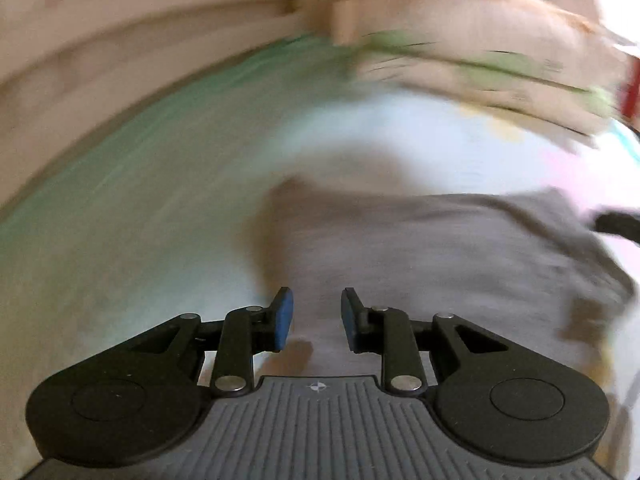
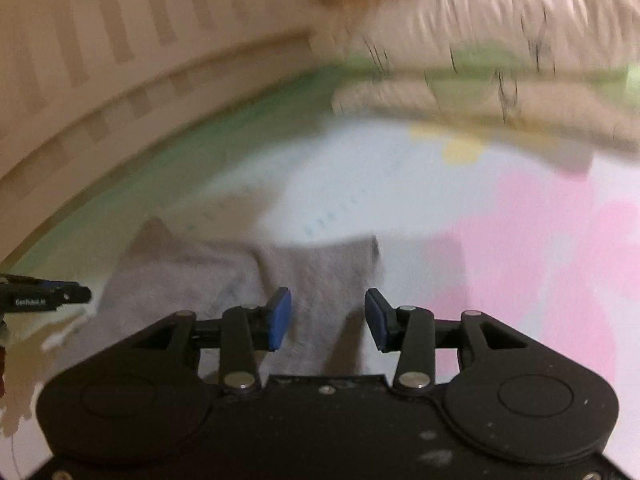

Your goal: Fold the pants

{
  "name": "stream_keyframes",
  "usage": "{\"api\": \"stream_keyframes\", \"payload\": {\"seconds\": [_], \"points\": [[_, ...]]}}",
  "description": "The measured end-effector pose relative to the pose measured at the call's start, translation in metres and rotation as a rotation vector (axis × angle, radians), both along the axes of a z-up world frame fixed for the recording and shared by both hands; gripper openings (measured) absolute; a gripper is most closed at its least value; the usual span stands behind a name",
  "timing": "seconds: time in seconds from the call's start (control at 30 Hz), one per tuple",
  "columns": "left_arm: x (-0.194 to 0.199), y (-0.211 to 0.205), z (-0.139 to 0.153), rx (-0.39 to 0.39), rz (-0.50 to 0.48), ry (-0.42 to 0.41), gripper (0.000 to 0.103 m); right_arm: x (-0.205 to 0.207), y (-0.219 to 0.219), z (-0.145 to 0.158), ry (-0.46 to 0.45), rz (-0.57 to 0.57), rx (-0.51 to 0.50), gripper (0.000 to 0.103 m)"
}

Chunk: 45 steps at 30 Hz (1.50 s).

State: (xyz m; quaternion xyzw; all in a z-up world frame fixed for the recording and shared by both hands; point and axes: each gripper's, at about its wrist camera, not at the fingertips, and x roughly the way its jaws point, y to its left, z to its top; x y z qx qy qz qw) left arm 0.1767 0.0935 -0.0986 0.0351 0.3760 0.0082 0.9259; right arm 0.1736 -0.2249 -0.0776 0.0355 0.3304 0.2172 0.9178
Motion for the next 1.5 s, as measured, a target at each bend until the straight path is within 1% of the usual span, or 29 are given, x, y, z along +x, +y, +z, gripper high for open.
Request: {"api": "stream_keyframes", "payload": {"seconds": [0.03, 0.07, 0.1, 0.17, 0.2, 0.23, 0.27, 0.3, 0.33, 0.37, 0.43, 0.47, 0.5, 0.53, 0.57, 0.63, 0.73, 0.83, 0.9, 0.93, 1.0, 1.13, 1.2, 1.23, 1.27, 1.37, 1.4, 1.47, 1.5], "points": [[-0.008, -0.016, 0.001, 0.009, -0.053, -0.018, 0.026, -0.003, 0.006, 0.006, -0.025, 0.019, -0.014, 0.038], [-0.015, -0.032, 0.001, 0.014, -0.103, -0.034, 0.026, -0.014, 0.01, 0.01, -0.055, 0.057, -0.033, 0.031], [-0.023, -0.047, -0.001, 0.015, -0.146, -0.042, 0.026, -0.027, 0.009, 0.013, -0.077, 0.101, -0.056, 0.006], [-0.028, -0.071, -0.011, 0.021, -0.221, -0.018, 0.027, -0.044, 0.013, 0.011, -0.087, 0.178, -0.121, 0.002], [-0.03, -0.08, -0.021, 0.027, -0.232, 0.012, 0.027, -0.048, 0.014, 0.007, -0.066, 0.209, -0.154, 0.001], [-0.031, -0.085, -0.03, 0.018, -0.219, 0.032, 0.027, -0.051, 0.015, -0.001, -0.033, 0.218, -0.206, 0.001], [-0.031, -0.086, -0.037, 0.004, -0.21, 0.032, 0.027, -0.052, 0.012, -0.012, 0.009, 0.219, -0.241, 0.001], [-0.033, -0.088, -0.041, 0.004, -0.2, 0.008, 0.027, -0.05, 0.009, -0.02, 0.041, 0.217, -0.249, 0.001], [-0.034, -0.09, -0.042, 0.012, -0.203, -0.004, 0.027, -0.053, 0.004, -0.025, 0.026, 0.211, -0.229, 0.001], [-0.034, -0.092, -0.042, 0.02, -0.204, -0.006, 0.027, -0.055, 0.005, -0.026, 0.015, 0.214, -0.234, 0.0], [-0.032, -0.086, -0.04, 0.007, -0.197, -0.002, 0.027, -0.058, 0.011, -0.024, -0.001, 0.234, -0.28, 0.001], [-0.032, -0.085, -0.04, 0.002, -0.194, 0.003, 0.027, -0.061, 0.011, -0.025, 0.002, 0.235, -0.283, 0.001], [-0.043, -0.074, -0.036, 0.0, -0.192, 0.004, 0.027, -0.058, 0.009, -0.019, 0.018, 0.218, -0.259, 0.002], [-0.043, -0.075, -0.036, 0.001, -0.192, 0.005, 0.027, -0.059, 0.013, -0.014, 0.016, 0.201, -0.225, 0.002], [-0.041, -0.076, -0.037, 0.003, -0.19, 0.003, 0.027, -0.059, 0.012, -0.004, -0.016, 0.185, -0.191, 0.002], [-0.041, -0.076, -0.039, 0.01, -0.184, -0.008, 0.027, -0.054, 0.018, 0.009, -0.087, 0.181, -0.193, 0.005], [-0.036, -0.08, -0.042, 0.021, -0.175, -0.016, 0.027, -0.029, 0.031, 0.017, -0.112, 0.152, -0.188, 0.006], [-0.038, -0.078, -0.043, 0.017, -0.187, -0.022, 0.027, 0.012, 0.04, 0.002, -0.044, 0.088, -0.184, 0.006], [-0.039, -0.075, -0.043, 0.006, -0.194, -0.026, 0.027, 0.037, 0.043, -0.016, 0.031, 0.027, -0.209, 0.003], [-0.039, -0.075, -0.043, 0.001, -0.194, -0.027, 0.027, 0.046, 0.043, -0.023, 0.053, 0.005, -0.21, 0.003], [-0.038, -0.073, -0.043, -0.01, -0.191, -0.028, 0.027, 0.05, 0.039, -0.026, 0.042, -0.01, -0.202, 0.002], [-0.038, -0.07, -0.041, -0.022, -0.188, -0.027, 0.027, 0.049, 0.043, -0.022, 0.041, 0.0, -0.221, 0.004], [-0.041, -0.067, -0.035, -0.037, -0.163, -0.036, 0.027, 0.043, 0.038, -0.015, 0.032, -0.008, -0.191, 0.008], [-0.045, -0.066, -0.03, -0.049, -0.144, -0.043, 0.027, 0.04, 0.036, -0.01, 0.024, -0.02, -0.182, 0.008], [-0.048, -0.065, -0.027, -0.056, -0.127, -0.047, 0.027, 0.04, 0.032, -0.003, 0.017, -0.028, -0.173, 0.011], [-0.062, -0.062, -0.016, -0.083, -0.096, -0.046, 0.027, 0.013, 0.019, 0.015, -0.004, -0.023, -0.147, 0.015], [-0.066, -0.062, -0.013, -0.086, -0.088, -0.044, 0.027, 0.003, 0.015, 0.021, -0.007, -0.018, -0.144, 0.026], [-0.078, -0.064, -0.005, -0.074, -0.051, -0.046, 0.028, -0.018, 0.007, 0.034, 0.002, -0.013, -0.136, 0.042], [-0.085, -0.065, -0.001, -0.058, -0.017, -0.051, 0.028, -0.028, 0.004, 0.038, 0.013, -0.013, -0.135, 0.041]]}}
